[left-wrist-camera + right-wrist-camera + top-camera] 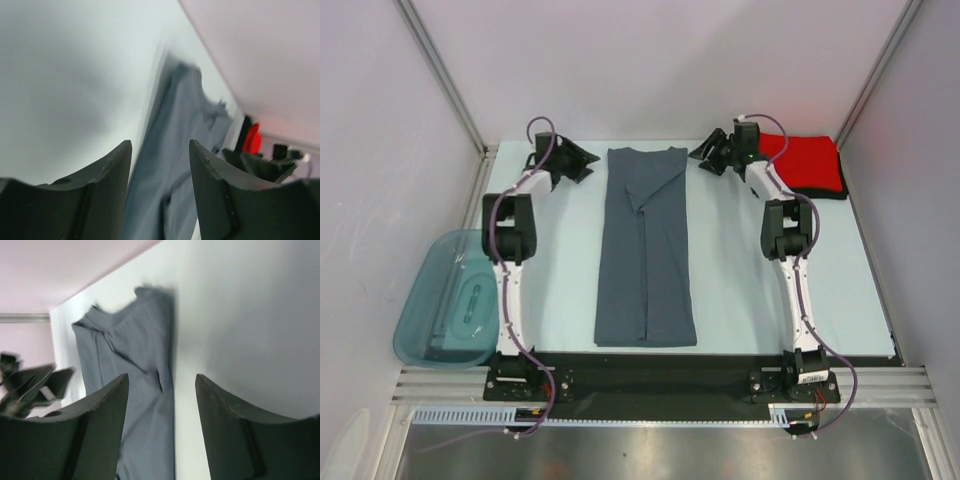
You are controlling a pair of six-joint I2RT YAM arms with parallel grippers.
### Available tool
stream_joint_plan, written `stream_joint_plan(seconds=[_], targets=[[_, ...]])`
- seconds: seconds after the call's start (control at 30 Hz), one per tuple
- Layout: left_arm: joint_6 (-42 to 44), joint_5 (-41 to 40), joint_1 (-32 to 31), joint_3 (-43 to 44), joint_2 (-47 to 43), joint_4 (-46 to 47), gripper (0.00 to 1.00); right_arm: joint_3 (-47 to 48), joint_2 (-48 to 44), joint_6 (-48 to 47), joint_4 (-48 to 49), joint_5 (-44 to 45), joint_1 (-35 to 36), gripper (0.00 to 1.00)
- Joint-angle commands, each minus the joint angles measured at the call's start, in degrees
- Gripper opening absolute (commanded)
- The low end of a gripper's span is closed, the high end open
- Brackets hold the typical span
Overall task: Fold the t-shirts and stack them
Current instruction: Fold the tshirt
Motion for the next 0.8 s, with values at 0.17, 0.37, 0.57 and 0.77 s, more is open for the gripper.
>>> stream_joint_plan(seconds=[0.17, 0.37, 0.57, 0.77], targets=[[20.4, 0.4, -2.5, -37.0, -40.8, -8.5, 0.55, -27.2, -34.6, -13.5, -16.6, 0.6, -0.8, 0.63], [21.1, 0.9, -7.3, -63.2, -62.4, -12.7, 0.54, -63.0, -57.0, -12.8, -11.0, -3.7, 1.6, 0.62], [15.0, 0.9, -12.3, -84.4, -75.9, -17.2, 0.54, -91.2, -74.3, -12.2, -5.3, -8.2, 10.7, 0.61], [10.8, -4.7, -17.4, -94.2, -89.2, -22.0, 0.52, -108.5, -89.9, -5.9, -1.8, -7.5, 19.5, 0.6]])
